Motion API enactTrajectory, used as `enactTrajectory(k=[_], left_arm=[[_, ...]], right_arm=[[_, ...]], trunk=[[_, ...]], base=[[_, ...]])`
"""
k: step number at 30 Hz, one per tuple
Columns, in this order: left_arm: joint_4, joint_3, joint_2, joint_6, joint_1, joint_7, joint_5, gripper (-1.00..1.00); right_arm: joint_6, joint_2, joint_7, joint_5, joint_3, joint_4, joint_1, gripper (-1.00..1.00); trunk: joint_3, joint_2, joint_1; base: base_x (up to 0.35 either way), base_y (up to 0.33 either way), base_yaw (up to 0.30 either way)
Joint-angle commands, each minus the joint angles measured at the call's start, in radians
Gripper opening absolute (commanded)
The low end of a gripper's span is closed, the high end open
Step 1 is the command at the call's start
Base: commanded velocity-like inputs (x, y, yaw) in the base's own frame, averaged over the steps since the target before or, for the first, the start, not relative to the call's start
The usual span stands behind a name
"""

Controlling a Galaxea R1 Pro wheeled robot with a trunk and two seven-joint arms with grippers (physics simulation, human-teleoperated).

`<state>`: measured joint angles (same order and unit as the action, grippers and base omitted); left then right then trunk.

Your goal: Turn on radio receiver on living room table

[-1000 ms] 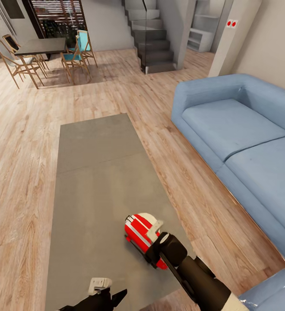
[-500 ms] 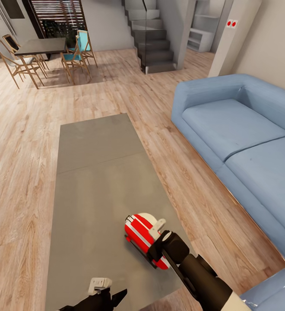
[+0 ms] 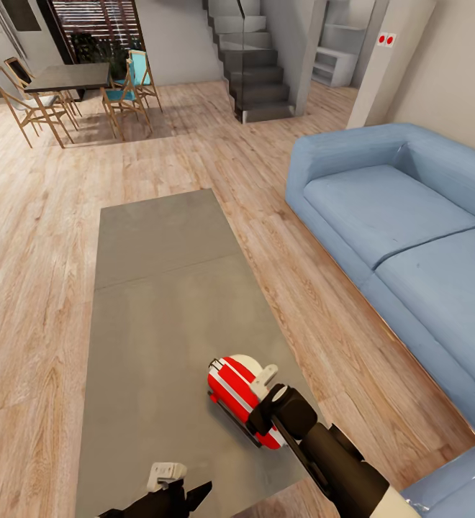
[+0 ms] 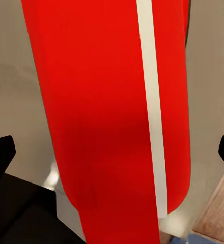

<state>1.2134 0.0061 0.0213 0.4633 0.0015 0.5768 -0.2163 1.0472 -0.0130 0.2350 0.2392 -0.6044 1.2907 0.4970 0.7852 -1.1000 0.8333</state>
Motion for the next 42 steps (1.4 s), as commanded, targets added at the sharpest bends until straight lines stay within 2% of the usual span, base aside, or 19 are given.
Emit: enactTrajectory(k=[1, 20, 30, 31, 42], left_arm=[[0.000, 0.000, 0.000, 0.000, 0.000, 0.000, 0.000, 1.00], [0.000, 0.000, 0.000, 0.000, 0.000, 0.000, 0.000, 1.00], [0.000, 0.000, 0.000, 0.000, 0.000, 0.000, 0.000, 1.00], [0.000, 0.000, 0.000, 0.000, 0.000, 0.000, 0.000, 1.00], [0.000, 0.000, 0.000, 0.000, 0.000, 0.000, 0.000, 1.00]], right_arm=[[0.000, 0.000, 0.000, 0.000, 0.000, 0.000, 0.000, 1.00], [0.000, -0.001, -0.001, 0.000, 0.012, -0.001, 0.000, 1.00], [0.000, -0.003, 0.000, 0.033, 0.019, -0.074, 0.004, 1.00], [0.000, -0.003, 0.000, 0.034, 0.019, -0.077, 0.004, -1.00], [0.000, -0.005, 0.001, 0.040, 0.020, -0.090, 0.005, -1.00]], trunk=[[0.000, 0.000, 0.000], [0.000, 0.000, 0.000], [0.000, 0.000, 0.000], [0.000, 0.000, 0.000], [0.000, 0.000, 0.000]], base=[[0.000, 0.000, 0.000], [0.000, 0.000, 0.000], [0.000, 0.000, 0.000], [0.000, 0.000, 0.000], [0.000, 0.000, 0.000]])
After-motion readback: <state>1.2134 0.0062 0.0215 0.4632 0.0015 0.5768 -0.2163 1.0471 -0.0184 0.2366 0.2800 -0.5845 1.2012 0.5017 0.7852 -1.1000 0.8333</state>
